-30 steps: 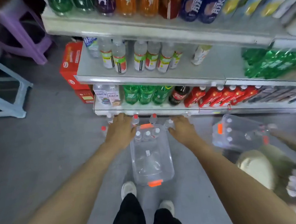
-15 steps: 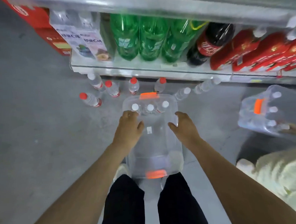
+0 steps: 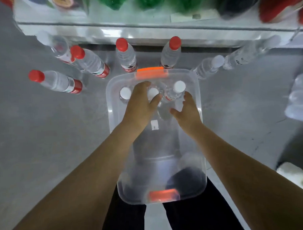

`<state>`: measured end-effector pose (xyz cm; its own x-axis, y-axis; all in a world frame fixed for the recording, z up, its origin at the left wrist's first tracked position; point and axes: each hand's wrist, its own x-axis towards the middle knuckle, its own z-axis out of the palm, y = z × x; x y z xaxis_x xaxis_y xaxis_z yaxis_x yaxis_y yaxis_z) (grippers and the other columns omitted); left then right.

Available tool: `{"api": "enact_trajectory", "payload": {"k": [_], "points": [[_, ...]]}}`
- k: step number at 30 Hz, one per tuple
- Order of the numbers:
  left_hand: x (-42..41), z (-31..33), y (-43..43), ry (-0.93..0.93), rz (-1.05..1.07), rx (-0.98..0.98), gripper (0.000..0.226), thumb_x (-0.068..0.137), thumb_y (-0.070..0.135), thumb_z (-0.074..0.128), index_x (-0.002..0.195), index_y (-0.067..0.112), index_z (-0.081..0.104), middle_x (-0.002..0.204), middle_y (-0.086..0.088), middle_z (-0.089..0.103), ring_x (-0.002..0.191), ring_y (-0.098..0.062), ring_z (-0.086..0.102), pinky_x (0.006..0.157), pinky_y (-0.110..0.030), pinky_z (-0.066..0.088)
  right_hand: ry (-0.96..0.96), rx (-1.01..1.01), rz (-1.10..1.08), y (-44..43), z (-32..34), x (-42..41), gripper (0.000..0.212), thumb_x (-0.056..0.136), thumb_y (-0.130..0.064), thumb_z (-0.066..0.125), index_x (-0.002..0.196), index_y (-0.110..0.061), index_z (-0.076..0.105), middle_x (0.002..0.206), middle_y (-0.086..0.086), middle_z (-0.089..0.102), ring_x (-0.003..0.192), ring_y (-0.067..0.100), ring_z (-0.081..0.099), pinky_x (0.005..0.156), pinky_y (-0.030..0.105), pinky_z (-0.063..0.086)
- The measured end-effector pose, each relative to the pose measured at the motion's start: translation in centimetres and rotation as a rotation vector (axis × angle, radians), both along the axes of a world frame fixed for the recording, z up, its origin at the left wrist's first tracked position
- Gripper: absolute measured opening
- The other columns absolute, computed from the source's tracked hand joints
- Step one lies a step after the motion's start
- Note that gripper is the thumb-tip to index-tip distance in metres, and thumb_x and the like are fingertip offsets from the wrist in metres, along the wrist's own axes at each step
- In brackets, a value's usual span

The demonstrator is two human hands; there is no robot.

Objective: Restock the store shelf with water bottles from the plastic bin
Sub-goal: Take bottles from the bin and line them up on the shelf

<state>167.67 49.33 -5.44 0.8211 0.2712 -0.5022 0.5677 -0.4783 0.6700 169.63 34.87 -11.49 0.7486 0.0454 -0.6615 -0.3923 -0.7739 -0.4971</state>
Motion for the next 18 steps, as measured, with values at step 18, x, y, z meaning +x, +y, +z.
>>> {"api": "enact_trajectory", "payload": {"k": [18], "points": [[0.8, -5.1, 0.3, -0.193, -0.089, 0.047, 0.027, 0.089, 0.013, 0.058, 0.115, 0.010, 0.050, 0.103, 0.007, 0.051, 0.095, -0.007, 0.046, 0.076, -0.009, 0.030, -0.164, 0.320, -0.364, 1.6, -4.0, 0.6, 0.070, 0.078, -0.011, 0.074, 0.136, -0.014, 0.036, 0.125, -0.003, 0.054, 0.113, 0.013, 0.053, 0.098, 0.023, 0.044]]}}
